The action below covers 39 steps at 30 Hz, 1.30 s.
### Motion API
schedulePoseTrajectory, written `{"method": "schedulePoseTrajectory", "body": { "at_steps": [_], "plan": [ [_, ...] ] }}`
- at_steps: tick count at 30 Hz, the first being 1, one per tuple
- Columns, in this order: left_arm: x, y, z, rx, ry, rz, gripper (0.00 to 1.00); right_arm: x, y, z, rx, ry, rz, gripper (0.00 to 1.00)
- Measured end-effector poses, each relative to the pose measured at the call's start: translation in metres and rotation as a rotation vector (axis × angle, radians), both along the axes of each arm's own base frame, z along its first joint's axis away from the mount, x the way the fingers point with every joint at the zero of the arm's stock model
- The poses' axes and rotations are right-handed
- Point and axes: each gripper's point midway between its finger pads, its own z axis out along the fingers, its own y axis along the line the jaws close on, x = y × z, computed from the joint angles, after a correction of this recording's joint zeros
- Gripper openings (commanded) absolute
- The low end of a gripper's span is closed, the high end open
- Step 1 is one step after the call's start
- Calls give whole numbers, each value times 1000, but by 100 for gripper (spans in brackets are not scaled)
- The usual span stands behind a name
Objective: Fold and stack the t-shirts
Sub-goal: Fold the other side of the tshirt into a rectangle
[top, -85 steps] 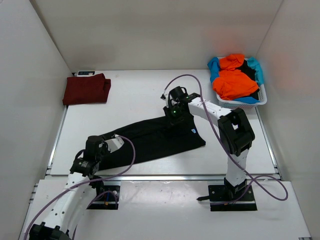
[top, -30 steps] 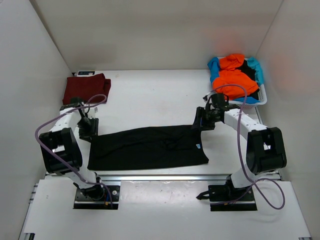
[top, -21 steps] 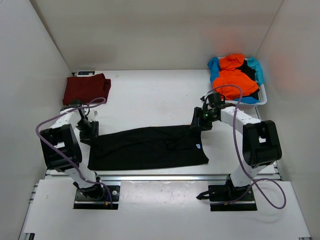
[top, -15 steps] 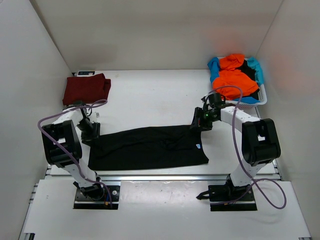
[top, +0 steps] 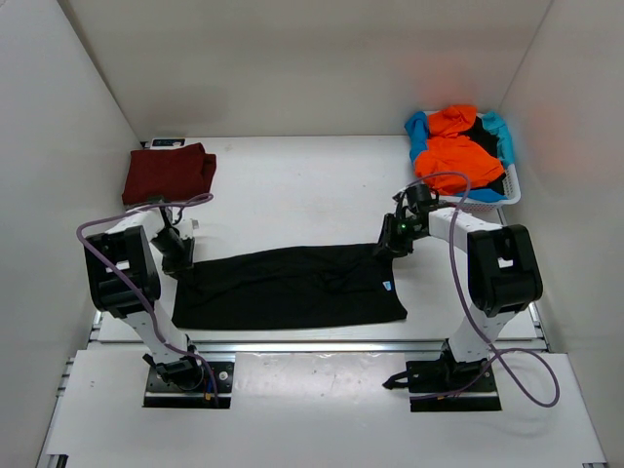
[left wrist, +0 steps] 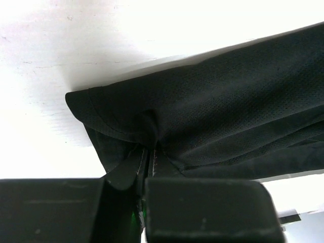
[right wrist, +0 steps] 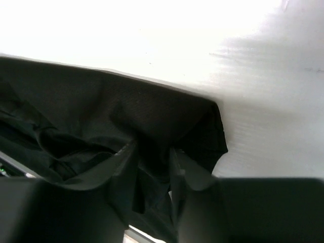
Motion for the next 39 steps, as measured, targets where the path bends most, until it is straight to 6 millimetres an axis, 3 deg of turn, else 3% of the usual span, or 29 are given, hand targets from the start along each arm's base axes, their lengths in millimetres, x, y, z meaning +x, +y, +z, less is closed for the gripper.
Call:
{"method": "schedulePoseTrajectory", "body": {
  "at_steps": [2, 3, 8, 16, 19, 26, 32, 37, 39],
  "plan": [
    [0, -1, 0, -2, -2, -4, 0, 2, -1, 0, 19, -1, -12, 5],
    [1, -1, 0, -2, -2, -5, 0, 2, -2, -1, 28, 3, -16, 0],
    [6, 0, 3, -1, -18, -10, 0, 6, -13, -4, 43, 16, -59, 0],
    [51, 7, 27, 5, -160, -17, 0, 12, -31, 3, 54, -13, -113, 0],
    [58, 4, 32, -5, -185, -30, 1, 10, -31, 5, 59, -15, -115, 0],
    [68, -2, 33, 3, -216, -89, 17, 10, -31, 5, 56, -23, -102, 0],
    [81, -5, 12, -16, -172, -102, 22, 24, -25, 10, 63, -41, -85, 0],
    [83, 1, 8, 21, -171, -87, 41, 28, -20, 14, 69, -63, -68, 0],
    [87, 5, 11, 57, -200, -83, 45, 27, -17, 14, 75, -64, -62, 0]
  ]
}}
